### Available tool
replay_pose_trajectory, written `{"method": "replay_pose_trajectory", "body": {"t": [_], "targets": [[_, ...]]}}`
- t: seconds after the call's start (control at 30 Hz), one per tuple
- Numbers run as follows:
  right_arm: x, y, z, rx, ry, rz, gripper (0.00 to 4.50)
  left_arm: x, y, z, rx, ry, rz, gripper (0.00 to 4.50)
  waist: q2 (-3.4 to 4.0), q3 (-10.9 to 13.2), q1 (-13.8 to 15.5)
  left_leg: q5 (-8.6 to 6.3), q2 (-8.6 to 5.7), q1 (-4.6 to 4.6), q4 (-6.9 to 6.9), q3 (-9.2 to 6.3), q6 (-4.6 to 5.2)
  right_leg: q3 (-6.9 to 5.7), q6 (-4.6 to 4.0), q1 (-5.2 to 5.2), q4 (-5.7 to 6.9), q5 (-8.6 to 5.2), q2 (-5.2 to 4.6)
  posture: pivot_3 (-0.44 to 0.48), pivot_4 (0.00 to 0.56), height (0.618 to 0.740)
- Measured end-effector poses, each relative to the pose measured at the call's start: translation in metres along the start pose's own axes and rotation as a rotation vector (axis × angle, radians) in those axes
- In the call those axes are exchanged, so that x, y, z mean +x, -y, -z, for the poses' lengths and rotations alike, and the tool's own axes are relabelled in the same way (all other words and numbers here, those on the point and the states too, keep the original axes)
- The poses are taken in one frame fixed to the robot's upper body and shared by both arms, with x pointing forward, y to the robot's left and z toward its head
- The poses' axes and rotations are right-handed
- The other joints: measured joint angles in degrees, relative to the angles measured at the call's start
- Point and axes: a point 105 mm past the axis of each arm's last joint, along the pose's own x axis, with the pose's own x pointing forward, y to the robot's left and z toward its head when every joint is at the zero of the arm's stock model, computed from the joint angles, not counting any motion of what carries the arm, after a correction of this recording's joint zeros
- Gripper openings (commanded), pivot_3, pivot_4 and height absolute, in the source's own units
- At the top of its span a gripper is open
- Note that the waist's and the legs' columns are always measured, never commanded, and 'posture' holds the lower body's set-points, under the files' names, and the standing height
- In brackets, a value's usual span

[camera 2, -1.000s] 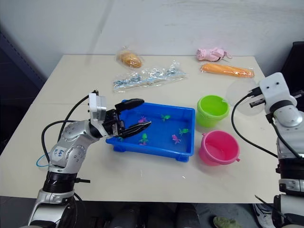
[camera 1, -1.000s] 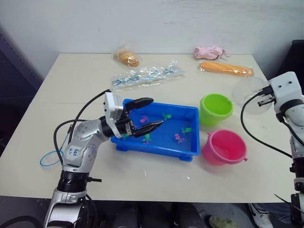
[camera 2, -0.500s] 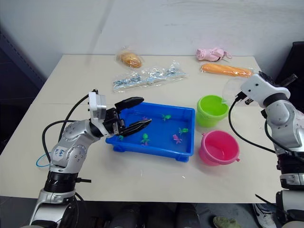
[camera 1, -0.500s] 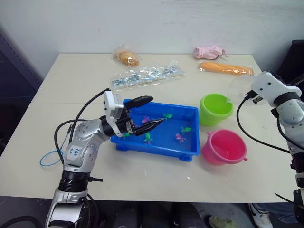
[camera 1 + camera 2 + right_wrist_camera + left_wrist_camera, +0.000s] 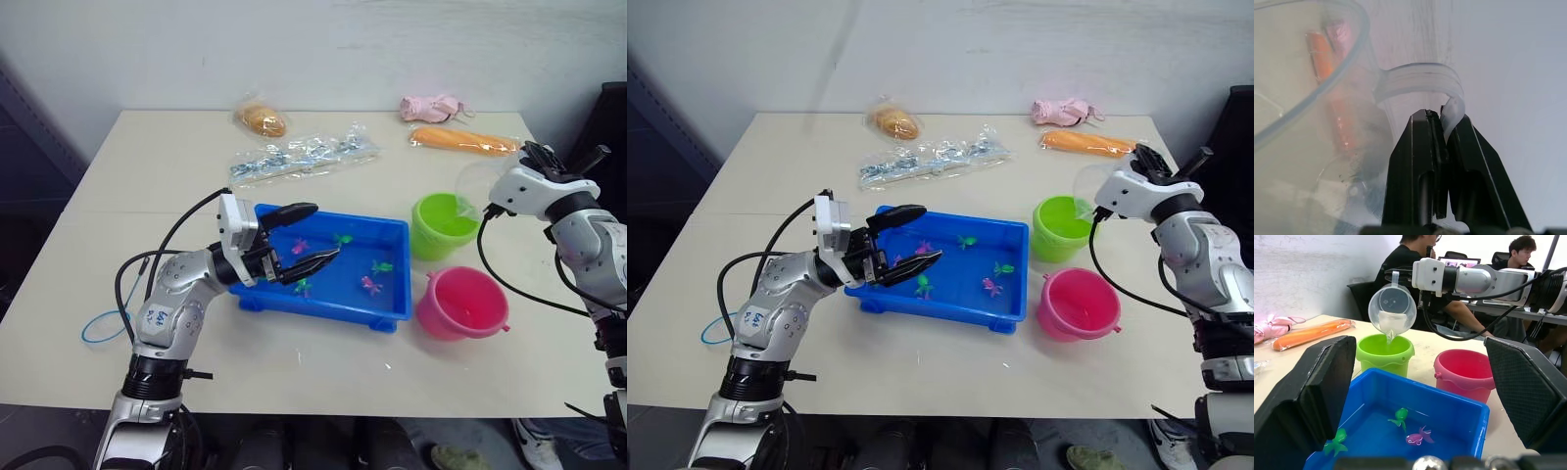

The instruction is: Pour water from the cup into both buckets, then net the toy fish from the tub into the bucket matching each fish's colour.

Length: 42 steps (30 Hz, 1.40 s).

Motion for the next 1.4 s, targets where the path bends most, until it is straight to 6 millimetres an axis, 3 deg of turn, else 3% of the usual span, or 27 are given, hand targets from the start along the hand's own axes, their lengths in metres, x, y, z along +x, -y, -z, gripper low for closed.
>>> {"method": "replay_pose_trajectory", "body": {"t": [0.73,0.93,1.17,1.4], "targets": [[-0.002,0.003,-0.002,-0.043,0.037,0.069,0.02,0.002,0.000,0.000,0.009,0.004,-0.009,4.50,0.00,0.00,-0.09,0.00,0.02,0.00,0.02,0.00,-0.01,0.01,0.00,0.00,0.00,0.00,0.03,0.000,0.150,0.740],[-0.002,-0.001,0.006,0.252,-0.028,0.072,0.02,0.005,0.002,0.001,0.003,0.011,-0.004,4.50,-0.01,0.00,0.00,0.00,0.06,0.00,0.06,-0.05,0.00,-0.04,0.00,0.06,-0.01,0.00,0.07,0.000,0.150,0.740],[-0.013,0.001,0.035,0.591,-0.147,0.090,0.02,0.006,0.002,-0.001,0.004,0.012,0.013,4.50,-0.01,0.00,0.06,0.00,0.05,0.00,0.10,-0.08,0.00,-0.06,0.00,0.08,0.01,0.00,0.08,0.000,0.150,0.740],[-0.041,0.020,0.071,1.115,-0.264,0.211,0.02,0.012,0.006,-0.005,-0.021,0.019,0.103,4.50,-0.01,0.00,0.45,0.00,0.06,-0.04,0.13,-0.13,0.00,-0.08,-0.01,0.09,0.01,0.00,0.09,0.000,0.150,0.740]]}}
